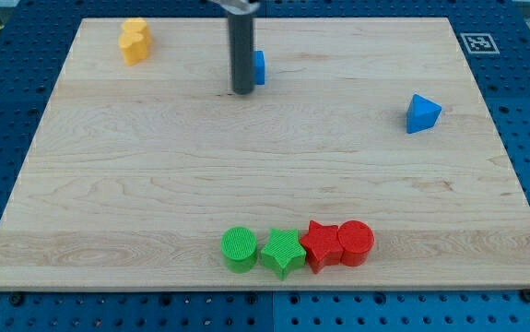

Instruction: Move the blue cube to the right of the yellow heart

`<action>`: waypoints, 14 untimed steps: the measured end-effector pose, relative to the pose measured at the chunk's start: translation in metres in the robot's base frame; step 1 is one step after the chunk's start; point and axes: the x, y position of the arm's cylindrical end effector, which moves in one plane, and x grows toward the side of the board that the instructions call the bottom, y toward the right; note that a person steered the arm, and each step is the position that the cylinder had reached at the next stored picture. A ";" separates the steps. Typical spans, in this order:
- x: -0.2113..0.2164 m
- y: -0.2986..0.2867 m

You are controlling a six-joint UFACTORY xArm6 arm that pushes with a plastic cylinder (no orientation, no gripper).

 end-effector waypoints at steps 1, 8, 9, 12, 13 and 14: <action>-0.006 -0.010; -0.009 0.024; -0.005 0.065; -0.036 -0.024; -0.036 -0.054; -0.036 -0.010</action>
